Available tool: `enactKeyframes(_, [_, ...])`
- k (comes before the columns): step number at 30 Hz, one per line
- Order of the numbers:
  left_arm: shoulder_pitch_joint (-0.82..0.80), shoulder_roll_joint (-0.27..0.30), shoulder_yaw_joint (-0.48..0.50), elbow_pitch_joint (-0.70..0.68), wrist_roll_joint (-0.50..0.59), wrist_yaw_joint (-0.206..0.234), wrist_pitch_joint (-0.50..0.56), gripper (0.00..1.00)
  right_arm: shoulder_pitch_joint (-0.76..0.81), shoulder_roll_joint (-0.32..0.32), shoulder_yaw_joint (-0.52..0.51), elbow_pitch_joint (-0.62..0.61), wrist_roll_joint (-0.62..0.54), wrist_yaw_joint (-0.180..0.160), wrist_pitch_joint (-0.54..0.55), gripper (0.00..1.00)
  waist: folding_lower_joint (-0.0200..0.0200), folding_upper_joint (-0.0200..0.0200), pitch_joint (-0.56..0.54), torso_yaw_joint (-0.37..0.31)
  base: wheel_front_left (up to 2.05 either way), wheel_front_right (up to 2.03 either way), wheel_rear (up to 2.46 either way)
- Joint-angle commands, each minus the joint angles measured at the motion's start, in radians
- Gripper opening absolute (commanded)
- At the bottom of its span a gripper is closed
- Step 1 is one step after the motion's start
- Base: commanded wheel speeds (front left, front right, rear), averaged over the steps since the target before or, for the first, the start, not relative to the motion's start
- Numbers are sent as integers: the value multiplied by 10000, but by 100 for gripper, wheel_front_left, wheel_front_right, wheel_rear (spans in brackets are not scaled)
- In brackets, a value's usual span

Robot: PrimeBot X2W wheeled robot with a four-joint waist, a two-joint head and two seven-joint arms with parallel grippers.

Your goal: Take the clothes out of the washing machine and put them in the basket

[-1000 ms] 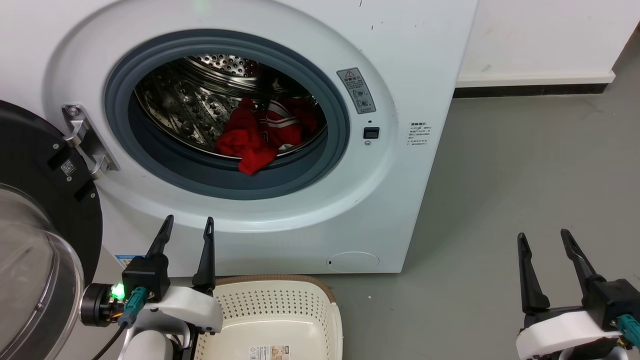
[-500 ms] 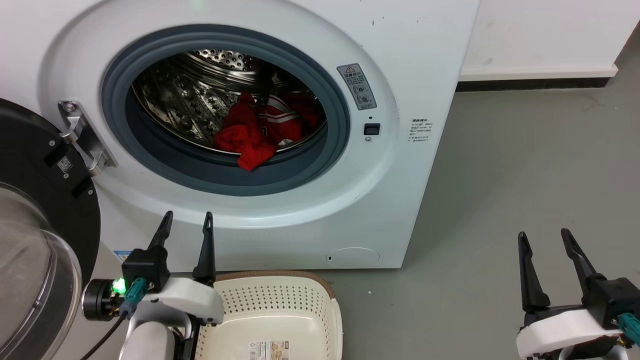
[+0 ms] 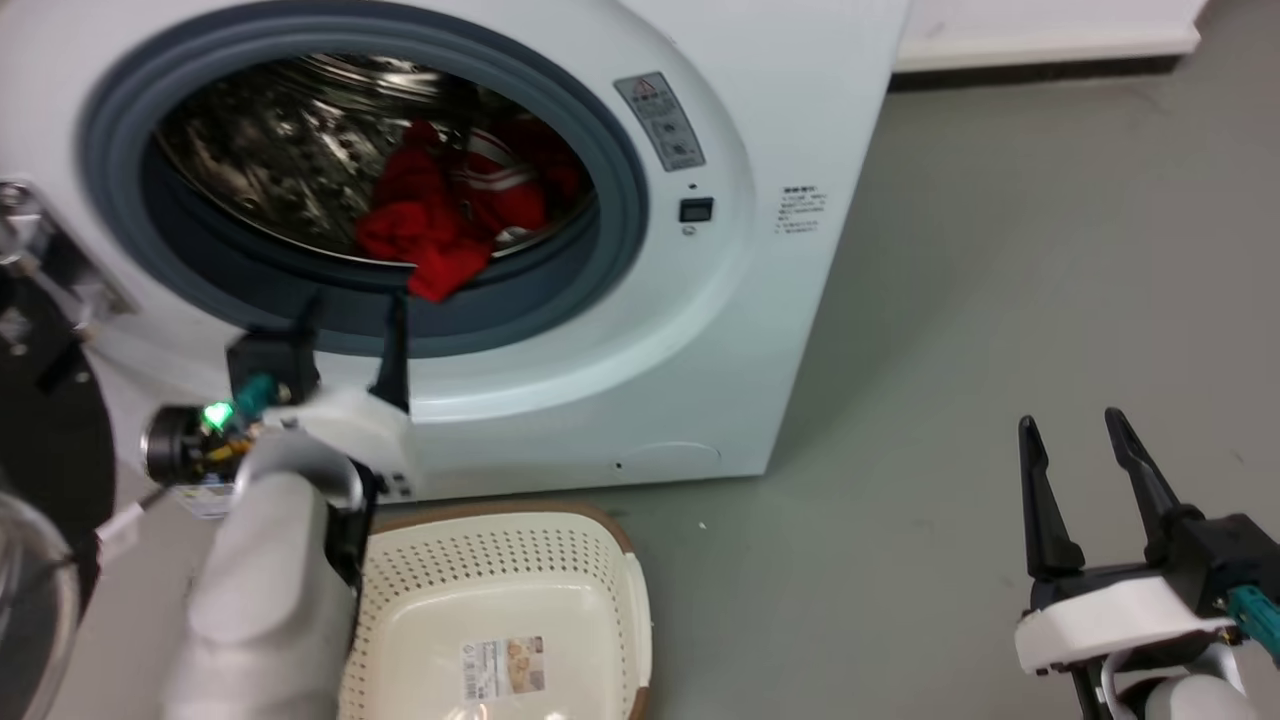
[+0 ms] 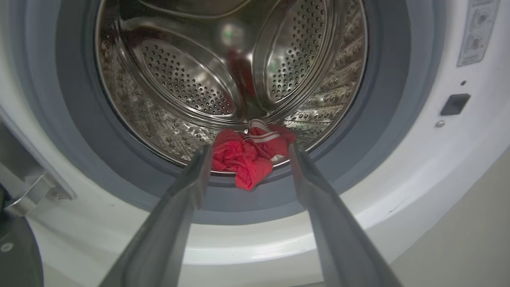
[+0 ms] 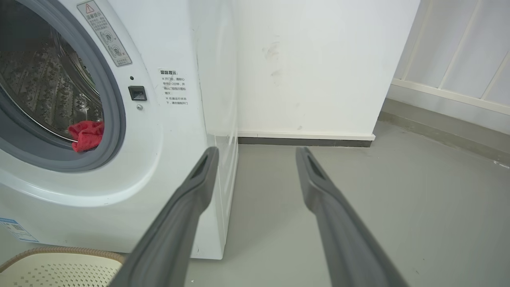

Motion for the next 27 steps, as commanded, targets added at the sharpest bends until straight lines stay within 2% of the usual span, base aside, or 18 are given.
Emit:
enactKeyframes(1, [-371, 133, 24, 277, -18, -23, 29, 100, -213, 4, 30, 58, 58, -3, -67, 100, -1, 0, 381, -356, 0, 0, 0])
enactKeyframes(8, [-2524, 924, 88, 1890, 42, 2, 369, 100, -737, 5, 227, 305, 363, -3, -318, 100, -1, 0, 1553, -1128, 0, 0, 0])
enactKeyframes(17, [-5064, 2351, 6, 3498, 195, -113, 1197, 100, -1475, 10, 445, 742, 854, -3, -604, 100, -1, 0, 3148, -2154, 0, 0, 0])
enactKeyframes(27, [-7231, 3787, -576, 4568, 588, -372, 3027, 100, -2067, 10, 1134, 773, 1703, -3, -628, 100, -1, 0, 4421, -3149, 0, 0, 0])
